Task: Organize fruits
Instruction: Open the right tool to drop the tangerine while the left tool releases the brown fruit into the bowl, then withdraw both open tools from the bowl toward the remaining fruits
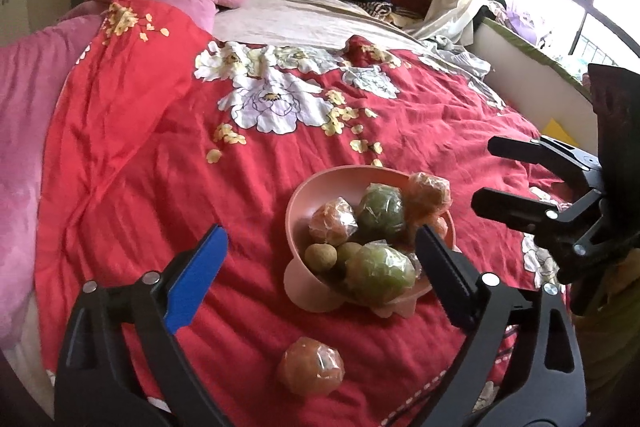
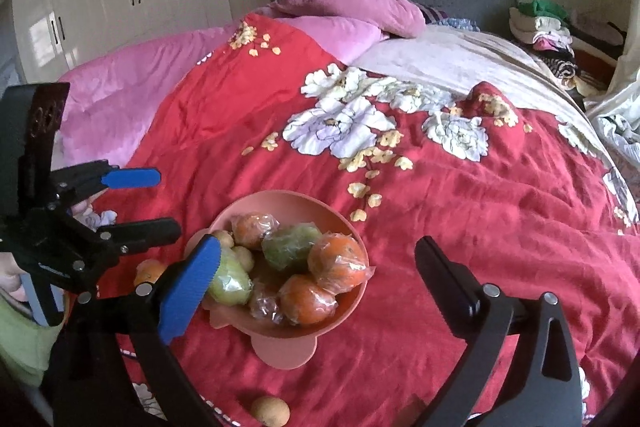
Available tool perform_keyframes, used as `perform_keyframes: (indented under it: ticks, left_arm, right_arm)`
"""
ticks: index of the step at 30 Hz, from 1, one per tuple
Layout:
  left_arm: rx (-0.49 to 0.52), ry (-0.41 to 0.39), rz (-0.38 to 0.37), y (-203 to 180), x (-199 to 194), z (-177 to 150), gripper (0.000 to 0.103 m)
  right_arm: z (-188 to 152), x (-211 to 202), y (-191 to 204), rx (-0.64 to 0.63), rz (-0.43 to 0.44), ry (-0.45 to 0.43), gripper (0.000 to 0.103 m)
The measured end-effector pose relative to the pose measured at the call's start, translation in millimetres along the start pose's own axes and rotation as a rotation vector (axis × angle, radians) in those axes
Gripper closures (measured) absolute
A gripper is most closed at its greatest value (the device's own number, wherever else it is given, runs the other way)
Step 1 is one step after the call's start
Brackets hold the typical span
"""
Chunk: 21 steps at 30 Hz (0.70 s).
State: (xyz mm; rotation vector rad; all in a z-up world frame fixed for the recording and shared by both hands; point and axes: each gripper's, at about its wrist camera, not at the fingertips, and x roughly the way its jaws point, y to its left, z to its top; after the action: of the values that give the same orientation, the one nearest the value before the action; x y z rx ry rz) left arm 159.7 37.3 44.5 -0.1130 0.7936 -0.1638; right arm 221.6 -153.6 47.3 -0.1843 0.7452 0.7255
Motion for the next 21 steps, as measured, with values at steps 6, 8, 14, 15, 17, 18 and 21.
perform_keyframes:
  ticks: [6, 8, 14, 15, 17, 18, 21]
  left_arm:
    - [-0.001, -0.019, 0.010, -3.1, -9.8, -0.9, 0.010]
    - [-0.002, -0.028, 0.021, -3.1, -13.8, -1.9, 0.010]
    - [-0.003, -0.038, 0.025, -4.6, -21.8, -5.0, 0.010]
    - [-0.004, -0.038, 0.026, -4.7, -23.1, -6.4, 0.010]
    - [-0.008, -0.039, 0.032, -4.7, -26.1, -10.8, 0.010]
    - [-0.009, -0.038, 0.034, -4.7, -27.6, -13.5, 0.010]
    - [-0.016, -0.037, 0.042, -3.9, -31.9, -20.2, 0.010]
  right_arm:
    - [-1.7, -11.2, 5.3, -0.007, 0.005, -0.019, 0.005]
    - [-3.0, -14.5, 8.0, -0.011, 0.004, -0.023, 0.005]
    - [-8.9, -21.4, 13.8, -0.016, -0.002, -0.028, 0.005]
    - [-10.8, -22.8, 14.4, -0.015, -0.006, -0.028, 0.005]
    - [-14.4, -24.9, 14.8, -0.010, -0.004, -0.027, 0.005]
    - [-16.4, -25.9, 14.9, -0.006, 0.000, -0.026, 0.005]
    - [-22.9, -29.5, 17.0, -0.004, -0.004, -0.023, 0.005]
